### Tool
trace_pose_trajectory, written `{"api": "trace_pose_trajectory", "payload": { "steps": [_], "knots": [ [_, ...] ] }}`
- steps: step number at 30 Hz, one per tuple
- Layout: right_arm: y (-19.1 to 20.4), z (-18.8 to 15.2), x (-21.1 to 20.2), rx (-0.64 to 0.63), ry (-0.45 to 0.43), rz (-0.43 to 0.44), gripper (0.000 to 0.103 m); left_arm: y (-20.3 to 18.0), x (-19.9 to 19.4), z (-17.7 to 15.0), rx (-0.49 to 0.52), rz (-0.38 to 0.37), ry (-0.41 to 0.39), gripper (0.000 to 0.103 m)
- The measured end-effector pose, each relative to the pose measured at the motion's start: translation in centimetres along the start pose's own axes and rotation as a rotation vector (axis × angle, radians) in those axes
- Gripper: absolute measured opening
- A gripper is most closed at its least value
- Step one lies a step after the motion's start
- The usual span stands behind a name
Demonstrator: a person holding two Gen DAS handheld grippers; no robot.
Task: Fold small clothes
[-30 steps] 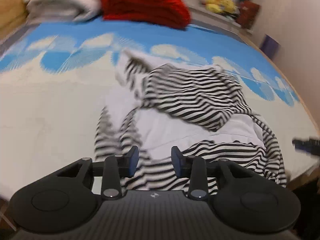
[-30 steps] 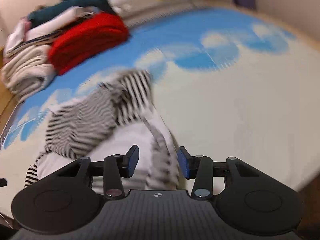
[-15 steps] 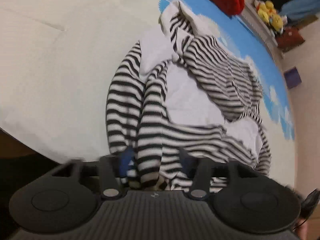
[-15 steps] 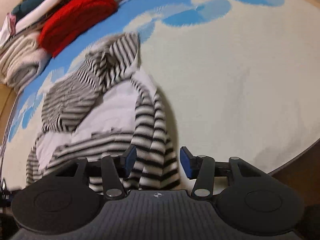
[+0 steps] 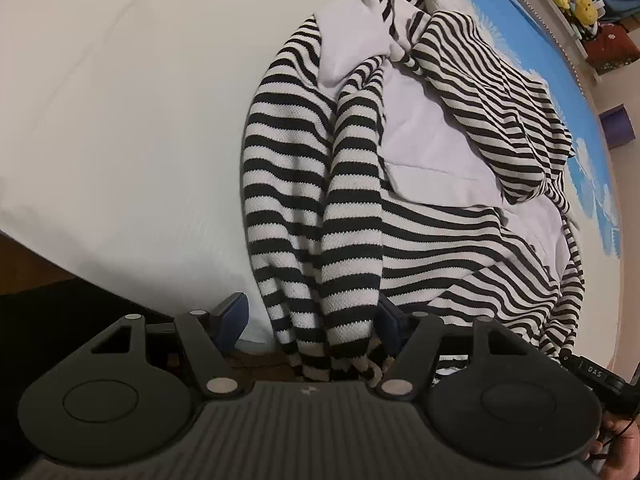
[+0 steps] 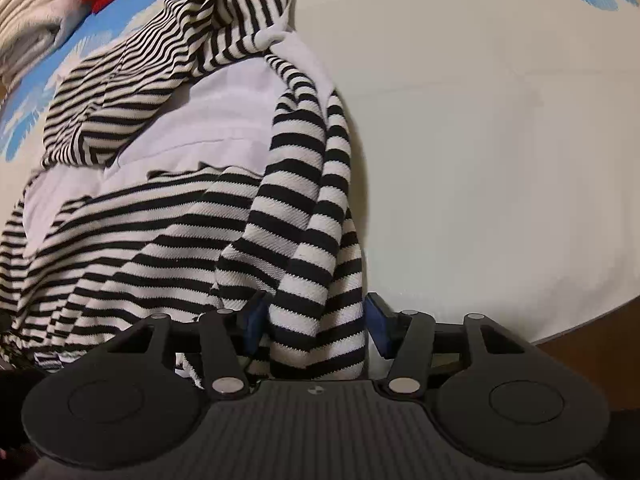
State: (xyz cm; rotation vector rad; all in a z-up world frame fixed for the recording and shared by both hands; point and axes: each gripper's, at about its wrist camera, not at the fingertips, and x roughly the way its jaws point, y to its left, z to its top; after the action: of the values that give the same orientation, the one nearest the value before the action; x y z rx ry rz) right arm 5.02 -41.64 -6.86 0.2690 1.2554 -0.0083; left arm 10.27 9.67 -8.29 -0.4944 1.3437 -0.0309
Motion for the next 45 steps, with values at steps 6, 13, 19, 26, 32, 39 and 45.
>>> {"api": "trace_pose_trajectory", "payload": {
  "steps": [6,13,19,26,32,39,45],
  "knots": [
    [-0.1,-0.2,-0.3,-0.010,-0.003,0.003,0.038,-0.9,0.0,-0.2,0.040,-0.020,-0.014,0.024],
    [-1.1,-0.1,-2.6,0.055,-0.118,0.096,0.004,-1.1,-1.8,-0.3,0.057,-0.047,-0.091,0.012],
    [-1.6,0.1,-2.2,0.095,-0.080,0.105,0.011,-0.8,-0.7,-0.4,0.054,-0.009,-0.034,0.023],
    [-0.7,-0.3,-0.9,0.050,-0.011,0.040,0.012,-0.5,-0.2,-0.3,0.053,-0.002,-0.022,0.024],
    [-0.7,-0.3,-0.7,0.038,-0.010,0.029,0.012,-0.7,0.0,-0.3,0.052,0.005,-0.018,0.024],
    [-0.6,-0.2,-0.5,0.031,-0.014,0.028,0.011,-0.6,0.3,-0.1,0.042,0.018,-0.011,0.030],
    [-0.5,-0.2,-0.5,0.026,-0.016,0.025,0.010,-0.6,0.2,-0.1,0.045,0.020,-0.014,0.030]
  ]
}}
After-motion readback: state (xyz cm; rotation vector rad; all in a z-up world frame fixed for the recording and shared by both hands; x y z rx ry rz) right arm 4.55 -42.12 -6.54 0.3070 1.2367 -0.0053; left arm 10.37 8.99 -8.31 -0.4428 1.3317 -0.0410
